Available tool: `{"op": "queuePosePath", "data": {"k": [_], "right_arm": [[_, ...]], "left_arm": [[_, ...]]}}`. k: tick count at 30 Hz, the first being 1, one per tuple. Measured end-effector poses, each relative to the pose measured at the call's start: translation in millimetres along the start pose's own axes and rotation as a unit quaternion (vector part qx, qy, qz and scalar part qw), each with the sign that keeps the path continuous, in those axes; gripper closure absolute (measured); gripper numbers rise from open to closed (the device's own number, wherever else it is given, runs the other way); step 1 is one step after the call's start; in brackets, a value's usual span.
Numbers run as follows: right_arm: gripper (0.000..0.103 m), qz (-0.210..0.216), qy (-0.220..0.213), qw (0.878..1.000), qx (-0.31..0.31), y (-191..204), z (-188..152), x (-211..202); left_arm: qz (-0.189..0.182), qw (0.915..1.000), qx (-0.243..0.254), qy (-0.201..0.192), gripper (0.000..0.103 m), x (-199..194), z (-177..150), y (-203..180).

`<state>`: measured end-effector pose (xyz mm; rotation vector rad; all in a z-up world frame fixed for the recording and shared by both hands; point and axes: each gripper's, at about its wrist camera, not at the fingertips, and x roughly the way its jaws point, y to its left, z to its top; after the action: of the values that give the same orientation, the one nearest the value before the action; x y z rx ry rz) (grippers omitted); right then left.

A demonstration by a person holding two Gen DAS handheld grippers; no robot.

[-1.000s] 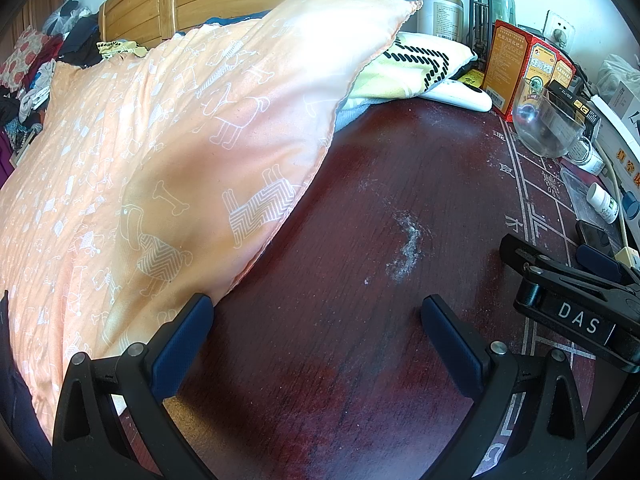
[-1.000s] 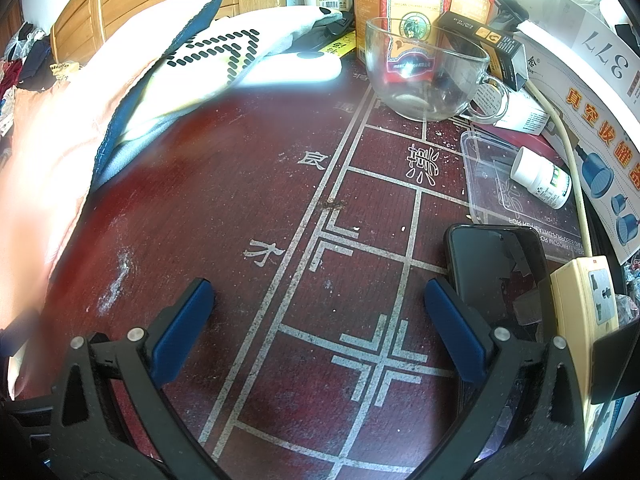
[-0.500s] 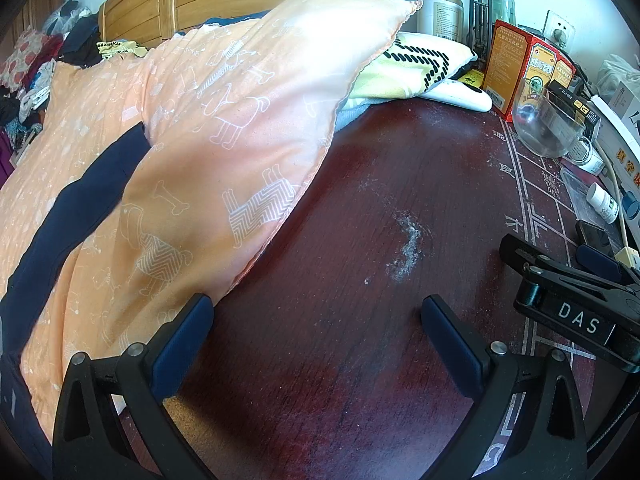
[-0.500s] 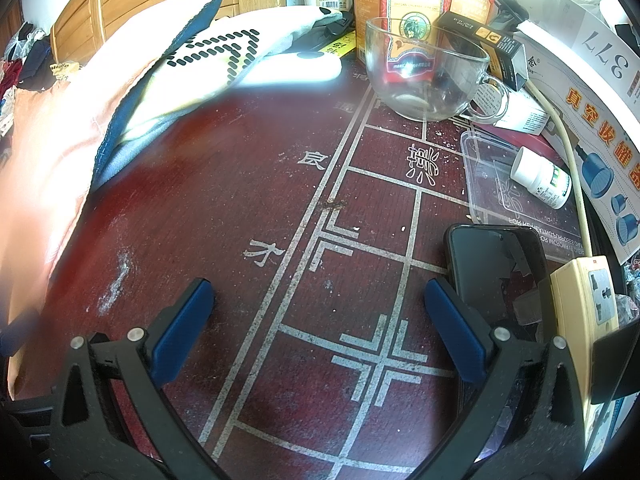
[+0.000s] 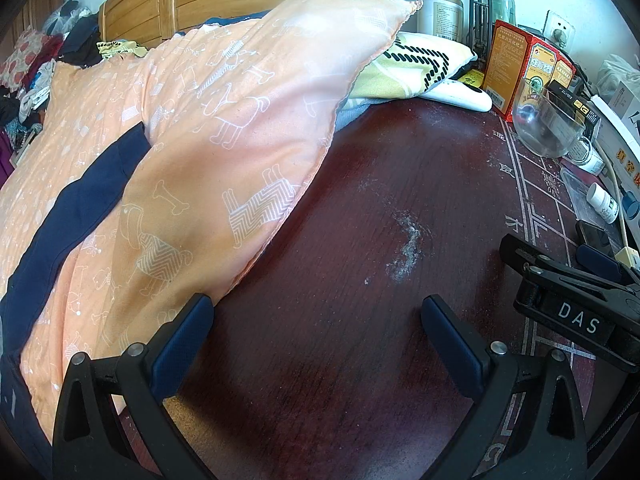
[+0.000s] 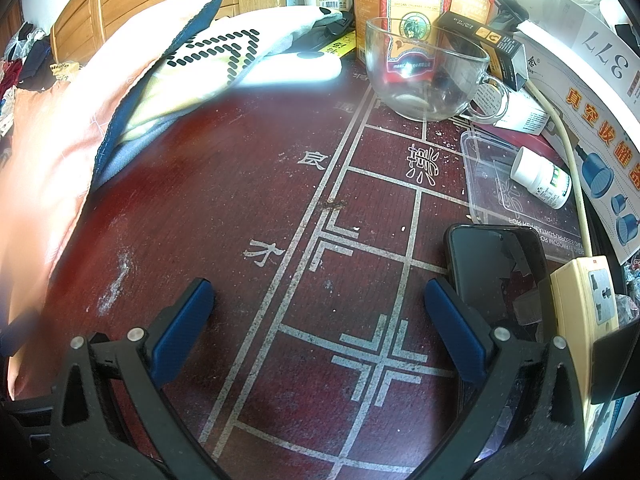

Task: Fold small clothes
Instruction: 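Turn both tools toward the navy jacket spread on the bed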

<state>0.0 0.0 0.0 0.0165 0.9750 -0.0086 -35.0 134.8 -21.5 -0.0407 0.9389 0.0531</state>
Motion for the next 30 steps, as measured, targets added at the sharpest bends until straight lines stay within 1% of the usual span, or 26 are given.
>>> {"op": "queuePosePath", "data": {"k": [21, 22, 24, 25, 26, 28, 30], "right_arm": [[0.000, 0.005, 0.000, 1.000, -0.005, 0.5, 1.7, 1.3], [0.000, 0.011, 0.000, 1.000, -0.013, 0.9, 0.8, 0.1], [0.000, 0.025, -0.001, 0.999, -0.030, 1.7, 0.8, 0.4], [0.000, 0.039, -0.004, 0.999, -0.031, 1.4, 0.5, -1.3], [0.000, 0.056, -0.012, 0.998, -0.032, -0.4, -2.0, -5.7], [0.000, 0.073, -0.043, 0.995, -0.043, 0.4, -5.3, -19.7], [0.000, 0.095, -0.068, 0.992, -0.053, 1.1, -8.0, -38.0]], "left_arm": [[-0.003, 1.0000, 0.006, 0.001, 0.000, 0.6, 2.3, -0.3], [-0.005, 1.0000, 0.007, 0.004, 0.000, 0.5, 2.8, -0.2], [-0.030, 0.9991, 0.025, 0.014, 0.000, -2.0, 3.0, -0.7], [-0.044, 0.9986, 0.028, 0.011, 0.000, -5.3, 1.9, 1.0], [-0.047, 0.9983, 0.034, -0.007, 0.000, -14.7, 0.3, 5.1], [-0.030, 0.9975, 0.043, -0.047, 0.000, -36.7, -1.8, 12.6], [-0.043, 0.9952, 0.031, -0.082, 0.000, -67.6, -4.3, 31.1]]}}
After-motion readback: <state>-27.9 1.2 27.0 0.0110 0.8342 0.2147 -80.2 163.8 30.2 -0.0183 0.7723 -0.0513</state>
